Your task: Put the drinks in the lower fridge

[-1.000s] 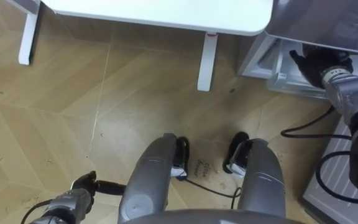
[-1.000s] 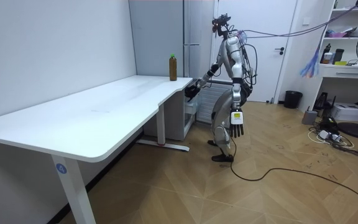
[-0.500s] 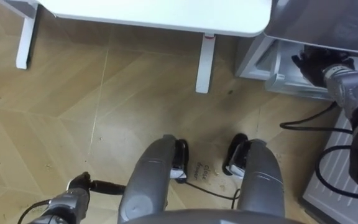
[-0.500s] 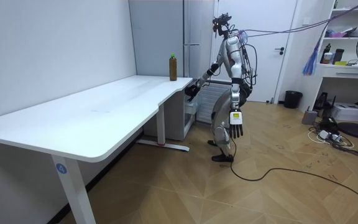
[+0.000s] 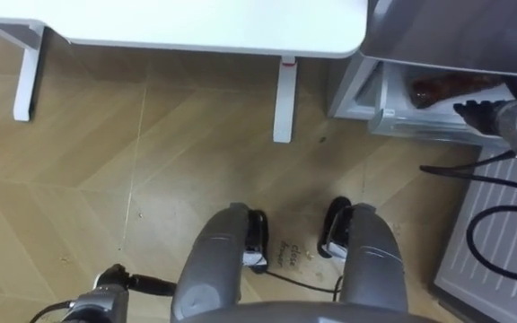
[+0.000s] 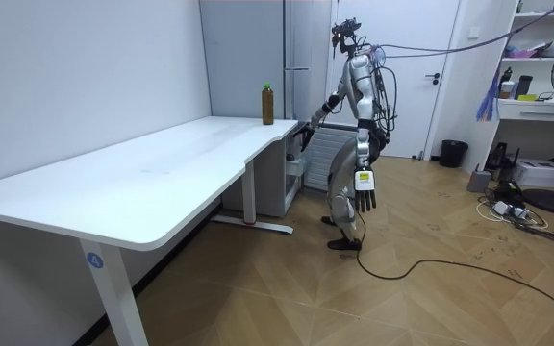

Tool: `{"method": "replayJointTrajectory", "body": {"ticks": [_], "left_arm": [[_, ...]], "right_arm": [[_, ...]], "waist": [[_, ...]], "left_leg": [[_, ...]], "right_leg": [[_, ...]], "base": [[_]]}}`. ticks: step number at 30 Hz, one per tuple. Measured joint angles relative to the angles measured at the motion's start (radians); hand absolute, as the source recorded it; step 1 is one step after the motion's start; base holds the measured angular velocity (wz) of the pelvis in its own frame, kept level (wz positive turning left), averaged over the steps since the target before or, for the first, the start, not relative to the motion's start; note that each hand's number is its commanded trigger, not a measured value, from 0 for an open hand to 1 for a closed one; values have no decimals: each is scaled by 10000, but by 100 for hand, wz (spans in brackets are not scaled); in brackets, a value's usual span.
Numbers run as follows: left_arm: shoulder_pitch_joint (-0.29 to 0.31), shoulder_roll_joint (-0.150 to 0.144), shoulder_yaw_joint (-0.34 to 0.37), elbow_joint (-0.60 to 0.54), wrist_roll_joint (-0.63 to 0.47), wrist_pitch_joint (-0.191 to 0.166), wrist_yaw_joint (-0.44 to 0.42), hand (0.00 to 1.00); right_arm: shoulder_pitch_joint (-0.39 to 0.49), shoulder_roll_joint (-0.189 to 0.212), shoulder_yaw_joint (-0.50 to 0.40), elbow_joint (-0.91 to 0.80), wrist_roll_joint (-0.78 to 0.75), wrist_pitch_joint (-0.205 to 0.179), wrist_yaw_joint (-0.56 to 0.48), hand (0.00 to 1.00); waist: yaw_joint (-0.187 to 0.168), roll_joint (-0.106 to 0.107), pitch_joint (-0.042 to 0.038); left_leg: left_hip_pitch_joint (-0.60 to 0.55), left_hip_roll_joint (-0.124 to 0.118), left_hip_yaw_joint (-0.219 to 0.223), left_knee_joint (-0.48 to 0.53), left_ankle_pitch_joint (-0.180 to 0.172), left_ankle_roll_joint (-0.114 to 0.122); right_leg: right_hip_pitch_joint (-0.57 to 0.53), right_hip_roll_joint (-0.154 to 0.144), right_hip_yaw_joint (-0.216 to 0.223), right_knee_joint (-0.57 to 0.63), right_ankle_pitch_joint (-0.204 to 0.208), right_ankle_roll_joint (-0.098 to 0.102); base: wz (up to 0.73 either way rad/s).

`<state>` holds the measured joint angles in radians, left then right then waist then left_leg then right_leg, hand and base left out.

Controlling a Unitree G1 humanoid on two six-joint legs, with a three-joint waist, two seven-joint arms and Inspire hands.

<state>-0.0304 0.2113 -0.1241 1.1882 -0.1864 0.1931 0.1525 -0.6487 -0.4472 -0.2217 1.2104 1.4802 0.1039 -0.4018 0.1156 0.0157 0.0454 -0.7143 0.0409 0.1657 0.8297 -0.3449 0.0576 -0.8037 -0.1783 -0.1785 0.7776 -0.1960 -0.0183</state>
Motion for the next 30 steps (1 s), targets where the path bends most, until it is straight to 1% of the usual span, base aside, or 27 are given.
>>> {"method": "replayJointTrajectory", "body": {"ticks": [6,8,10,11,12,13,15,16,17,23,25,26,27,28,29,30], "left_arm": [[1,-1,-16,-9,-215,-11,135,0],[0,1,-13,-11,-343,-24,136,0],[0,7,-21,-12,-714,-57,135,0],[0,16,-20,-9,-810,-74,127,0],[0,32,-20,10,-934,-124,94,0],[12,34,-20,20,-986,-166,29,0],[14,52,14,46,-1094,-216,-132,0],[16,55,14,62,-1154,-242,-177,0],[16,56,13,59,-1165,-252,-195,0],[12,59,40,-3,-1156,-325,-570,0],[9,58,195,-63,-1161,-350,-788,0],[13,54,309,-68,-1168,-367,-837,0],[19,55,499,-70,-1318,-424,-930,0],[69,57,712,-87,-1369,-472,-1028,0],[107,58,806,-119,-1360,-493,-1058,0],[211,56,1045,-184,-1359,-502,-1113,0]], "right_arm": [[3,0,0,-30,36,-215,-355,0],[12,0,0,-48,37,-218,-402,0],[46,12,13,-59,46,-222,-444,0],[88,27,13,-59,41,-222,-441,0],[189,67,13,-59,13,-228,-427,0],[315,102,13,-59,3,-243,-408,0],[523,130,13,-64,-18,-267,-276,0],[662,129,16,-70,-46,-272,-191,0],[714,129,19,-70,-68,-272,-161,0],[1227,141,35,-93,-716,-230,327,0],[1519,213,36,-117,-910,-186,662,0],[1612,234,35,-131,-1018,-167,780,0],[1884,283,43,-292,-1190,-154,1006,0],[2326,384,54,-677,-1250,-145,1239,0],[2581,459,58,-989,-1232,-132,1340,0],[3048,611,58,-1503,-1198,-93,1585,0]], "waist": [[-30,-10,-6],[-44,-20,-15],[-35,-13,-23],[-32,-12,-29],[-28,-37,-48],[-28,-38,-81],[-9,-73,-127],[-10,-133,-180],[-14,-154,-195],[-38,-177,-209],[-46,-204,-205],[-57,-232,-215],[-93,-287,-215],[-87,-380,-254],[-74,-410,-258],[-108,-451,-270]], "left_leg": [[81,10,28,-31,-22,-34],[80,39,46,-35,-22,-35],[106,171,55,-63,-22,-37],[132,195,50,-79,-23,-39],[226,235,40,-160,-16,-45],[312,332,22,-250,-11,-53],[442,352,29,-385,2,-72],[522,351,62,-472,3,-73],[570,349,86,-521,5,-74],[1425,317,269,-1207,14,-79],[1845,297,359,-1555,30,-95],[1951,279,379,-1665,54,-116],[2221,213,383,-1959,126,-139],[2492,170,444,-2256,182,-155],[2624,169,485,-2386,198,-170],[2869,179,529,-2585,209,-187]], "right_leg": [[42,57,65,-9,1,-4],[43,83,70,-45,14,-21],[145,193,23,-236,109,-39],[204,234,-1,-321,135,-40],[331,285,-41,-478,189,-43],[475,319,-115,-644,235,-48],[639,403,-121,-866,311,-32],[679,403,-99,-926,321,-16],[716,406,-94,-973,332,-9],[1407,421,-93,-1523,413,60],[1751,449,-88,-1745,416,91],[1835,443,-82,-1765,410,101],[2048,430,-79,-1927,407,128],[2226,443,-29,-2087,410,148],[2322,455,-15,-2156,412,153],[2518,512,4,-2305,413,159]], "base": [[-2],[-5],[-9],[-6],[-4],[-4],[-7],[-8],[-9],[-10],[-8],[0],[0],[-5],[-13],[-14]]}}
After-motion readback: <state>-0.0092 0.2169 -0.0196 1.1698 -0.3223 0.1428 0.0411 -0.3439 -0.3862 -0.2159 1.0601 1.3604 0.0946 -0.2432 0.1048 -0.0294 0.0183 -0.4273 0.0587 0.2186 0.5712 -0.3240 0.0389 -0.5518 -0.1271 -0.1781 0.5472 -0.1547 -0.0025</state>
